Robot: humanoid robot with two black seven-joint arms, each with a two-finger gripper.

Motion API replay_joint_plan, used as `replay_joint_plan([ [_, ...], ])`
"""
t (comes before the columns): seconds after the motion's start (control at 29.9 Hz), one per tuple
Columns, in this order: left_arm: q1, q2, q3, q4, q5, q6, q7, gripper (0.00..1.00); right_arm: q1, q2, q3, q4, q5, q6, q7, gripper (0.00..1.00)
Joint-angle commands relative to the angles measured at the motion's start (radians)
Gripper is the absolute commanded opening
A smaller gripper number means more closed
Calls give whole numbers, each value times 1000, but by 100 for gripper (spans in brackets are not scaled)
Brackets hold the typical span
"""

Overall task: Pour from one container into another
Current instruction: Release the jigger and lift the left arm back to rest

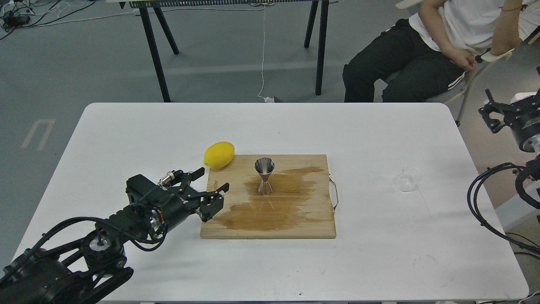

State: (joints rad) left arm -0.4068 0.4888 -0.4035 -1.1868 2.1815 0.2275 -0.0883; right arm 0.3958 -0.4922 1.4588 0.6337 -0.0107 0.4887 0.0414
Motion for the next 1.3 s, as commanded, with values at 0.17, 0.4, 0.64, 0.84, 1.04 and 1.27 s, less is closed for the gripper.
replay_joint_plan([
  [0.17, -6, 39, -170, -11, 0, 35, -50, 82, -3, -3, 6, 1, 0, 0, -3, 100],
  [0.4, -89, 30, -184, -11, -260, 26, -99, 85, -35, -52, 5, -6, -2, 0, 5, 100],
  [0.64, -205, -58, -247, -5, -1065, -33, -156, 98, -126, -121, 6, 30, 9, 0, -1, 100],
  [0.84, -218, -64, -397, 3, -1491, -155, -185, 99, -293, -138, 20, 205, 15, 0, 9, 100],
  [1.04, -217, -134, -596, 126, -1865, -353, -180, 100, -333, -232, 15, 345, -38, 0, 15, 100],
  [1.27, -217, -164, -623, 213, -2047, -462, -180, 100, -333, -272, 22, 504, -181, -12, 17, 100],
])
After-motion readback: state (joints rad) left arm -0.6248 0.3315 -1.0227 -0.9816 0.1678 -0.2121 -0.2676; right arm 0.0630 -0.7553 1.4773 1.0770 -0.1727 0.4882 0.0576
